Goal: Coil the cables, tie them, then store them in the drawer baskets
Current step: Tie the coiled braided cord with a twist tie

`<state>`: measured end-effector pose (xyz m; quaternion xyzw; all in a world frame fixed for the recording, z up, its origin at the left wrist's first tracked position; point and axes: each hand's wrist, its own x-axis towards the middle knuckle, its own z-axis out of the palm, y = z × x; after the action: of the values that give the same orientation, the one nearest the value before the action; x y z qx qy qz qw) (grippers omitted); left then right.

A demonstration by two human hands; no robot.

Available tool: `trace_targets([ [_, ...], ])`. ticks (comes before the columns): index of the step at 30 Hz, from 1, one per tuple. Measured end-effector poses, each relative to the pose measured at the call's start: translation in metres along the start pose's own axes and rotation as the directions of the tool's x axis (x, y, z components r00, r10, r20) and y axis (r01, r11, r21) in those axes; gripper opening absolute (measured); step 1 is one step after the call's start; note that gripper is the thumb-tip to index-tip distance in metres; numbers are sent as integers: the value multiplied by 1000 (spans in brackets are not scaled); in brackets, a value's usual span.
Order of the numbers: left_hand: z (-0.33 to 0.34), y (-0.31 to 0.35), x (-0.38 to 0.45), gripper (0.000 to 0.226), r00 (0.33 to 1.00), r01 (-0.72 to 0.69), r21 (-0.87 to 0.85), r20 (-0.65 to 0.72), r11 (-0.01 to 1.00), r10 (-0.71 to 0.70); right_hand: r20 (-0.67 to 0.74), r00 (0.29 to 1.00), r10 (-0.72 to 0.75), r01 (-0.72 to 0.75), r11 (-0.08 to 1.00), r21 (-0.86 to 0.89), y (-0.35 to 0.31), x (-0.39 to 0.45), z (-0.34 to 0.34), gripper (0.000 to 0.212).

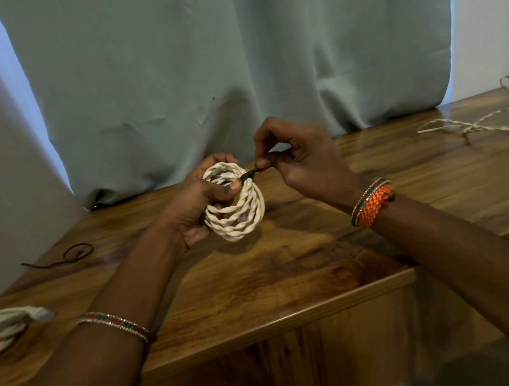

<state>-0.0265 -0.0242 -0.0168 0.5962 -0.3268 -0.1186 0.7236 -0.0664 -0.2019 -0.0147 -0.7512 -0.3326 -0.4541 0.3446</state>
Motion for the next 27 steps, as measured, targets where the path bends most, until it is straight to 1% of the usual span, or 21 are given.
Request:
trace_targets([
  [4,0,1,0,33,1000,-15,-33,12,999,16,30,999,20,-20,1000,2,-3,-3,3,23],
  [6,0,4,-1,32,999,-24,-53,34,998,26,0,998,56,-56,998,34,-5,-4,4,25],
  [8,0,8,-3,34,998,-43,-64,52,997,47,-50,990,130,-125,986,106,-6,-2,8,25],
  [9,0,9,-3,39,996,-59,-75,63,995,64,-62,984,167,-156,976,154,-7,-1,9,23],
  [11,-2,10,-4,60,993,-75,-118,85,990,86,-53,973,224,-204,947,250,-7,1,12,17],
  [13,-2,12,-5,70,990,-70,-162,106,984,88,-24,966,258,-236,916,325,-7,1,11,11],
  [16,-1,12,-6,73,988,-59,-189,129,980,84,-10,958,286,-253,863,437,-8,1,9,6],
  [19,-1,11,-6,72,988,-47,-198,136,979,75,14,956,294,-258,814,520,-10,2,6,10],
  [23,-2,11,-7,71,985,-44,-206,156,978,78,30,965,260,-241,837,491,-12,1,5,12],
  [27,-2,10,-8,70,980,-30,-200,185,979,68,50,975,217,-219,899,379,-14,0,6,9],
])
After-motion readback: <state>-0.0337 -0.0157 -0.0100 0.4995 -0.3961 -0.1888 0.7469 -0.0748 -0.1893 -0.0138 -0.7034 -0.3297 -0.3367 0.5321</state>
